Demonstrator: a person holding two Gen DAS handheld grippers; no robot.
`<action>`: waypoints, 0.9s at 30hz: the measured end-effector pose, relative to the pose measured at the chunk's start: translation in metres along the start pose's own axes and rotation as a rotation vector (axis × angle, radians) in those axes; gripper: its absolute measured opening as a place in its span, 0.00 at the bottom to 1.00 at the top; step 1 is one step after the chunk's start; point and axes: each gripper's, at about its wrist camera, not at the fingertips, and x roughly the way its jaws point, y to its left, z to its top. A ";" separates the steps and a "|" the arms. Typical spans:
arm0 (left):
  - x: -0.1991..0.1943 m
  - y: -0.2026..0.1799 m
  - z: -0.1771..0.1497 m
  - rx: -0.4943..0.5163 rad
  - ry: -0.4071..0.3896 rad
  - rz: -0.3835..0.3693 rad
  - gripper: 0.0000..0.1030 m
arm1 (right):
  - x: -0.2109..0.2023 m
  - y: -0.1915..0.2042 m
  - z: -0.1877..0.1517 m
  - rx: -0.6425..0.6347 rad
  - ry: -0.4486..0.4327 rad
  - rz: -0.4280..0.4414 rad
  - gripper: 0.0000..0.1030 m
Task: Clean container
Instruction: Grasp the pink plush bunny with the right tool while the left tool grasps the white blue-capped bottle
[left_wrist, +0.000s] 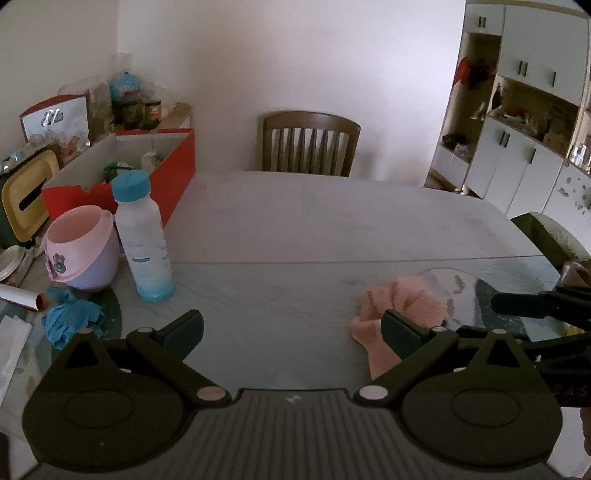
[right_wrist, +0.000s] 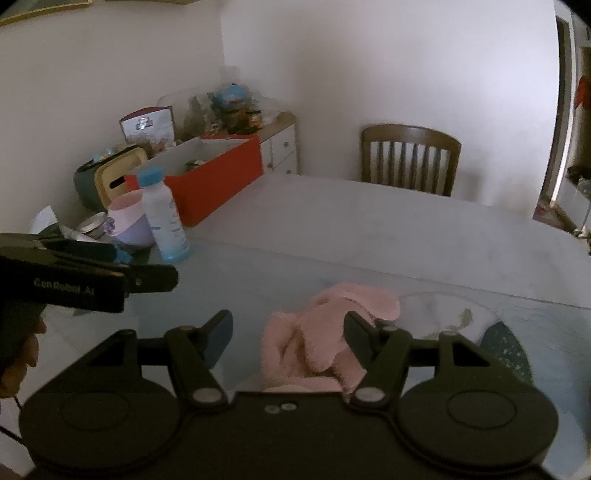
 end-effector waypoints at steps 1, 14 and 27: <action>0.002 0.002 0.000 -0.004 0.005 0.000 1.00 | 0.001 -0.001 0.000 -0.001 -0.001 -0.003 0.64; 0.029 0.044 0.020 -0.013 -0.025 0.119 1.00 | 0.025 -0.019 -0.011 0.012 0.095 -0.037 0.64; 0.089 0.104 0.087 -0.038 -0.080 0.279 0.91 | 0.037 -0.039 -0.015 0.047 0.144 -0.072 0.64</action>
